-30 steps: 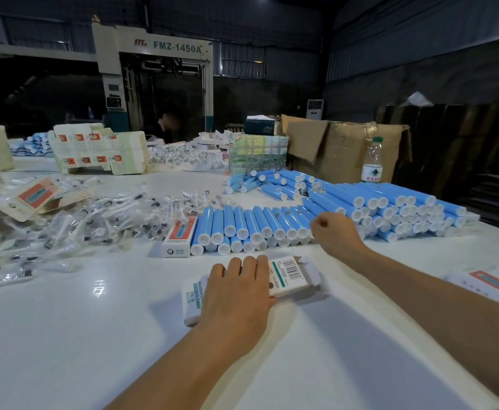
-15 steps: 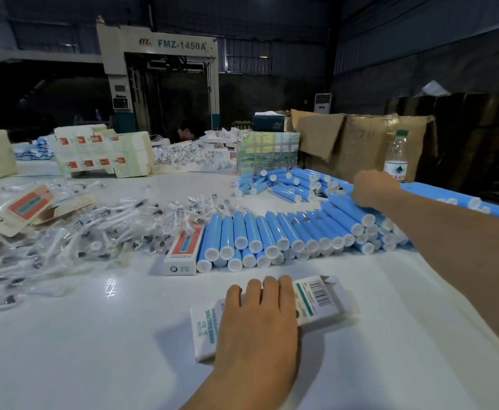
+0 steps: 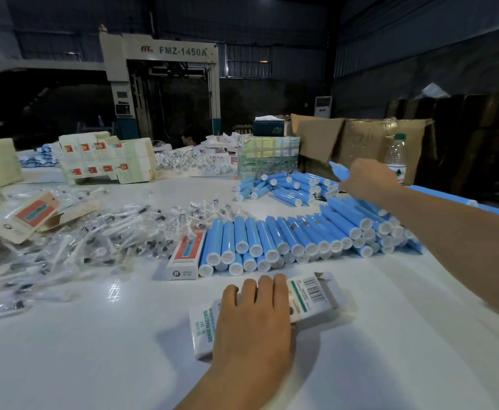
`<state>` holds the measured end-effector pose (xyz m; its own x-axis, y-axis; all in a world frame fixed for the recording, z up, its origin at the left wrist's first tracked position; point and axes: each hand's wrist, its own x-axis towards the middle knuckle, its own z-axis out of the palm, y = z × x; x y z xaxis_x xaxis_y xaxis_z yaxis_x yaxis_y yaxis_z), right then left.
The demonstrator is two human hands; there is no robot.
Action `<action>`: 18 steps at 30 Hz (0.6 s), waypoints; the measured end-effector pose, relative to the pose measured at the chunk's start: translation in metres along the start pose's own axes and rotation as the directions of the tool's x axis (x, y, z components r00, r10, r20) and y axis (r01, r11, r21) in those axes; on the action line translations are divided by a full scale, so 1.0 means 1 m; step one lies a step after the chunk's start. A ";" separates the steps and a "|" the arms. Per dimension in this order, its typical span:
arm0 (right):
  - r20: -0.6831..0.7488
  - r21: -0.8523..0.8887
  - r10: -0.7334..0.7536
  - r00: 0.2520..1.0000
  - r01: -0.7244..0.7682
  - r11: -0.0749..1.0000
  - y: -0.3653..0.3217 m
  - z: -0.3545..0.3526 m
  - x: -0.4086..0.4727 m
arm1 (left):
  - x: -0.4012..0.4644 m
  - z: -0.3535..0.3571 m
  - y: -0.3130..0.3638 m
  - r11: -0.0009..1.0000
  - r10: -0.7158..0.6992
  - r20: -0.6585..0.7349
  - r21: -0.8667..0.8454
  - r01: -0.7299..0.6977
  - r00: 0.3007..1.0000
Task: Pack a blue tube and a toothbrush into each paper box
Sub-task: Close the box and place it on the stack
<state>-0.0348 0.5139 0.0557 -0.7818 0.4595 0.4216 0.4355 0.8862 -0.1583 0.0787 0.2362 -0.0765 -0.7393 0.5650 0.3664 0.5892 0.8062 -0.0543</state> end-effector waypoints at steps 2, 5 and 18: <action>-0.105 0.183 -0.029 0.994 0.048 0.982 -0.003 -0.017 -0.015 | 0.001 -0.001 -0.002 1.000 -0.002 -0.032 0.005 0.002 0.999; -0.214 0.535 -0.035 0.976 0.147 0.832 -0.001 -0.037 -0.054 | 0.002 -0.003 -0.002 1.000 0.020 -0.062 0.024 -0.019 0.998; 0.141 0.989 0.261 0.955 -0.126 -0.074 0.017 0.024 -0.194 | -0.008 -0.009 -0.006 0.995 -0.041 -0.143 0.079 0.053 0.989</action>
<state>0.1135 0.4415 -0.0505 -0.6962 0.6782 0.2351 -0.3748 -0.0642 -0.9249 0.0838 0.2256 -0.0709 -0.7086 0.5002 0.4976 0.5214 0.8464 -0.1083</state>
